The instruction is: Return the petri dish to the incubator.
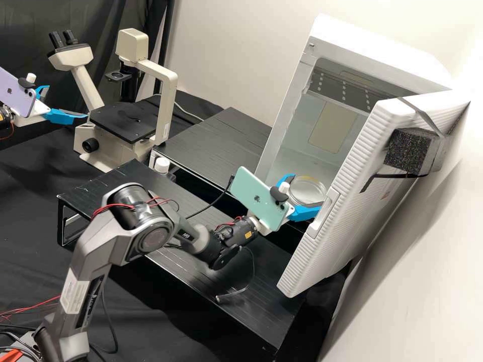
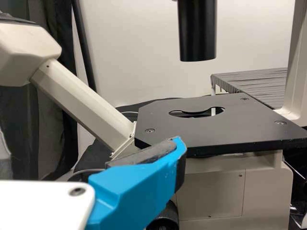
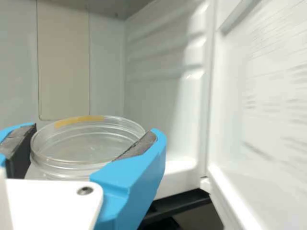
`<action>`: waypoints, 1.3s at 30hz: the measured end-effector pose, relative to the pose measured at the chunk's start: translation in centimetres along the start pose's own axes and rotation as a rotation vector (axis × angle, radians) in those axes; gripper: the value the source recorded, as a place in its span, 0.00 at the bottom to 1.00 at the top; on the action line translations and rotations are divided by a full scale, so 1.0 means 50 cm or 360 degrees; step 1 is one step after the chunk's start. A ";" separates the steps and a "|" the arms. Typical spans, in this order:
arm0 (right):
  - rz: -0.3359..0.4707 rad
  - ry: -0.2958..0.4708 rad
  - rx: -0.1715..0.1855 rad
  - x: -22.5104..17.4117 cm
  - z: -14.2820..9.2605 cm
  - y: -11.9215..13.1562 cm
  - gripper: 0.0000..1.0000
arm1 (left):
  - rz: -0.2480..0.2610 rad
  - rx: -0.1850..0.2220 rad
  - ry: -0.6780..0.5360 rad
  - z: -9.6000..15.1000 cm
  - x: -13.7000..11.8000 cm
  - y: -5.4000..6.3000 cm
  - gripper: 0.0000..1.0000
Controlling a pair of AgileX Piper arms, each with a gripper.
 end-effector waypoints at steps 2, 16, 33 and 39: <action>-0.0016 -0.0020 0.0001 0.025 0.007 -0.007 0.00 | 0.0000 0.0000 0.0000 0.000 0.000 0.000 1.00; -0.0099 -0.0128 0.0009 0.130 0.039 -0.030 0.00 | 0.0000 0.0000 0.0000 0.000 0.000 0.000 1.00; -0.0163 -0.0104 0.0019 0.183 0.024 -0.067 0.00 | 0.0000 0.0000 0.0000 0.000 0.000 0.000 1.00; -0.0173 -0.0089 0.0012 0.193 0.024 -0.083 1.00 | 0.0000 0.0000 0.0000 0.000 0.000 0.000 1.00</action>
